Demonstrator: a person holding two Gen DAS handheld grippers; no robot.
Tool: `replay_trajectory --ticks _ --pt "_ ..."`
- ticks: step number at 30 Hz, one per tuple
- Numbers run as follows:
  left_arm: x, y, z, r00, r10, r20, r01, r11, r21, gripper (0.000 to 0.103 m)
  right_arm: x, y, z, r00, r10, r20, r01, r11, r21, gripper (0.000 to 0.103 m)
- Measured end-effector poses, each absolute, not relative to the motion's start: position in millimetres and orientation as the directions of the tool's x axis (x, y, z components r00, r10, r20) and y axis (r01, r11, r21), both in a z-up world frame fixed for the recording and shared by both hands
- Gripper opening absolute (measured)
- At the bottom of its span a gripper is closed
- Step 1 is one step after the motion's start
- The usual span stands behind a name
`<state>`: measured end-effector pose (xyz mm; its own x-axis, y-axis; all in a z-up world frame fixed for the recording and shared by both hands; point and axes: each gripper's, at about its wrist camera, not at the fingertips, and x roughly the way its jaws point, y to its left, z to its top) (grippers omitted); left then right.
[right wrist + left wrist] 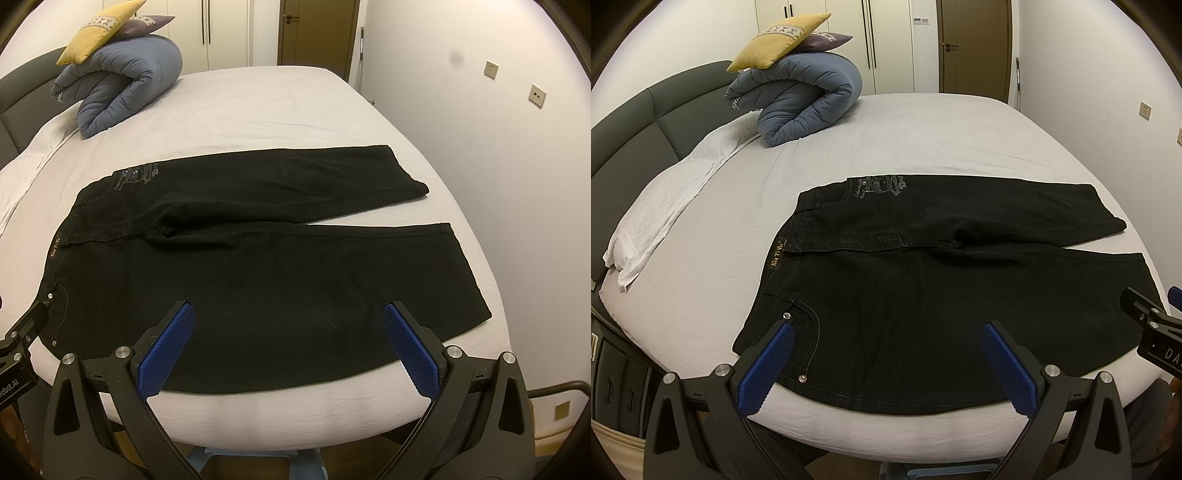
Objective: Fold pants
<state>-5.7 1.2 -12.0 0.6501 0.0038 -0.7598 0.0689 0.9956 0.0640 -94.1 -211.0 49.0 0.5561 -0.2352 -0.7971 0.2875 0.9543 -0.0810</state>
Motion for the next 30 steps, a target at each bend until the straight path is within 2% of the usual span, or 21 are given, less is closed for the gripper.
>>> replay_trajectory --ticks 30 --pt "-6.1 1.8 -12.7 0.646 0.003 -0.763 0.070 0.996 0.063 0.103 -94.0 -207.8 47.9 0.554 -0.232 -0.799 0.282 0.956 -0.082 0.103"
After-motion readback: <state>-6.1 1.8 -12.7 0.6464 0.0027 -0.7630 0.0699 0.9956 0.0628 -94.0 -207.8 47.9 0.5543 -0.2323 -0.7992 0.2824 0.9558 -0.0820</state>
